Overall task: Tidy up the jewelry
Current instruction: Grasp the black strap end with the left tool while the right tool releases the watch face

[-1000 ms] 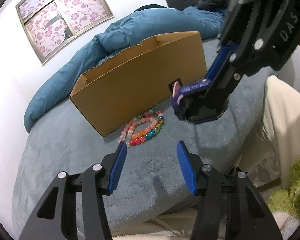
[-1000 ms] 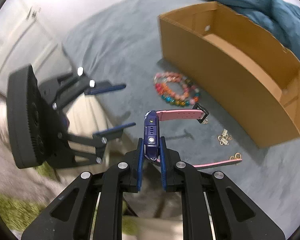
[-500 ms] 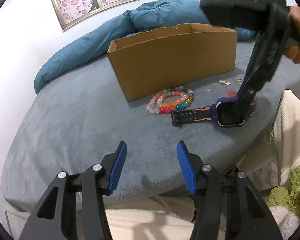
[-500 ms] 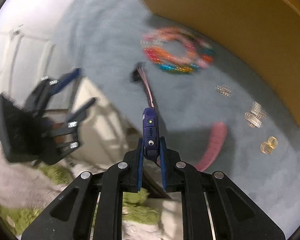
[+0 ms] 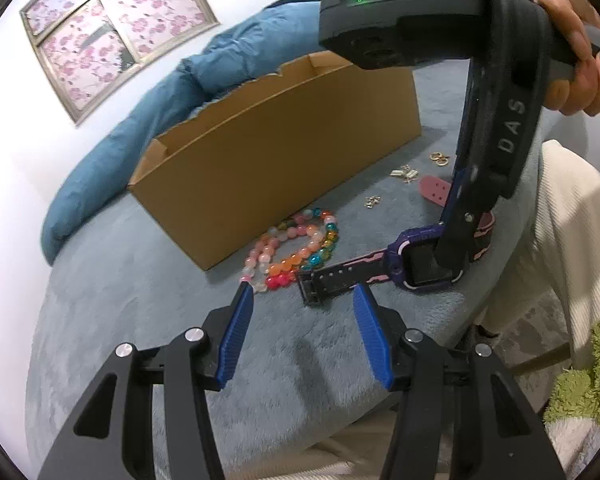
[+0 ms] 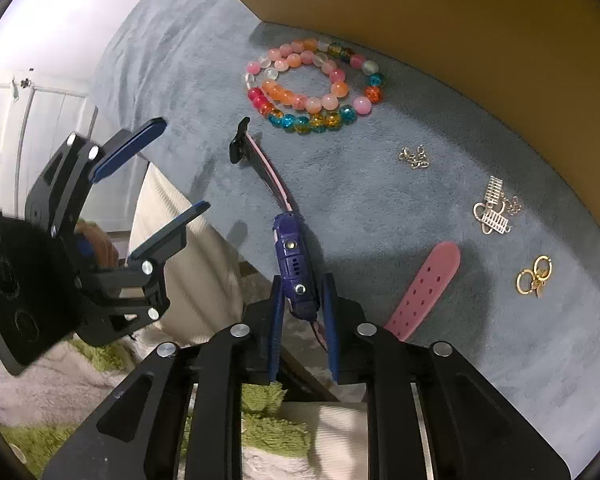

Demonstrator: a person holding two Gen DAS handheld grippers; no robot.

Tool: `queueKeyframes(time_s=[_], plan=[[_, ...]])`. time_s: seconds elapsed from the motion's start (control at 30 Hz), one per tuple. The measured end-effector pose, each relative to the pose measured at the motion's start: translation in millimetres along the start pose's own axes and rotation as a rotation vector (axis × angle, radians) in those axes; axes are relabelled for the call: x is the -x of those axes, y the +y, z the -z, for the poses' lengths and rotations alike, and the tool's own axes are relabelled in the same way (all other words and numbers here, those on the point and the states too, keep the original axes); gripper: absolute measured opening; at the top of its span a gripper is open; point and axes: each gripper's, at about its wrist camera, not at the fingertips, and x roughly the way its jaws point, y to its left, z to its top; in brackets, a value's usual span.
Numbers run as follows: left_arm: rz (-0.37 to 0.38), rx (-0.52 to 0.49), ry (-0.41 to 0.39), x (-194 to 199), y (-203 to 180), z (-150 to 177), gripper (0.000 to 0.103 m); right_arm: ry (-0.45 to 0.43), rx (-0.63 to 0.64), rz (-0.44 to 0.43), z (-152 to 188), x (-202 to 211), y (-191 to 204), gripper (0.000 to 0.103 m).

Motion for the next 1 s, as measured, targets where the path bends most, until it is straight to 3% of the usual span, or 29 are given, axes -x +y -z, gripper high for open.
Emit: queueKeyframes(time_s=[0.2,0.37,0.7,0.83,1.0], plan=[[0.119,0.075,0.062,-19,17,-11,0.045,-0.010,0.019,-0.018,1,-5,-1,0.019],[0.262,0.269,0.128,-39,41,-11,0.041,-0.014,0.047,-0.009,5,-6,-2,0.020],[0.455,0.437,0.142,-61,57,-7,0.041,0.002,0.089,0.017,4,-14,8,0.020],[0.476,0.459,0.132,-61,61,-5,0.040,0.003,0.090,0.015,3,-13,8,0.020],[0.462,0.461,0.127,-61,63,-3,0.024,0.006,0.084,0.014,1,-15,8,0.020]])
